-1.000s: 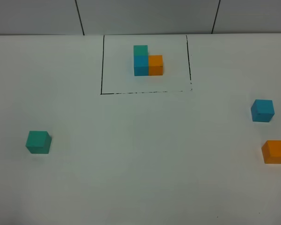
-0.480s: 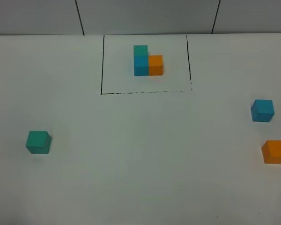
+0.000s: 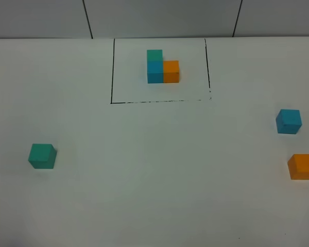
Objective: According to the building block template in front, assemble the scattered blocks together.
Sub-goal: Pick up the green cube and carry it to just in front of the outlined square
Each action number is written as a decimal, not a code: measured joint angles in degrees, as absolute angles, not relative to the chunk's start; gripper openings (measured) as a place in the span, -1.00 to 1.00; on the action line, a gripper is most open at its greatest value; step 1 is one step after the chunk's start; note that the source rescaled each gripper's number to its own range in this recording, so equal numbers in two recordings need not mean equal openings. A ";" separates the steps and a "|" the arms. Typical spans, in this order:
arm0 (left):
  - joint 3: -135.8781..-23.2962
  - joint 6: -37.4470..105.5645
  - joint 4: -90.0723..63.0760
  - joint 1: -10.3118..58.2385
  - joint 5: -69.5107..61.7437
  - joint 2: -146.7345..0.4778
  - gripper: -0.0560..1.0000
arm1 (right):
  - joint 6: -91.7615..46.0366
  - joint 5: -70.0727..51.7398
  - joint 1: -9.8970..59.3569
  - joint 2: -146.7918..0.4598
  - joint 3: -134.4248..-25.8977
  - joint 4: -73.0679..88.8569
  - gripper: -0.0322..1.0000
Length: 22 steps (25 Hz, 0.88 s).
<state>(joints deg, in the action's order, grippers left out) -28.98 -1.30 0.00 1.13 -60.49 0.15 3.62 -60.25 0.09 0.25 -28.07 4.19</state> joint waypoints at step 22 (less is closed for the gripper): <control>-33.38 -1.42 1.43 1.13 -56.09 -22.96 0.98 | 3.62 -60.25 0.09 0.25 -28.07 4.34 0.57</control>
<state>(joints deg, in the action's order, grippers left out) -33.38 -1.42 1.43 1.13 -56.09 -22.96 3.62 -60.25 0.09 0.25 -28.07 4.34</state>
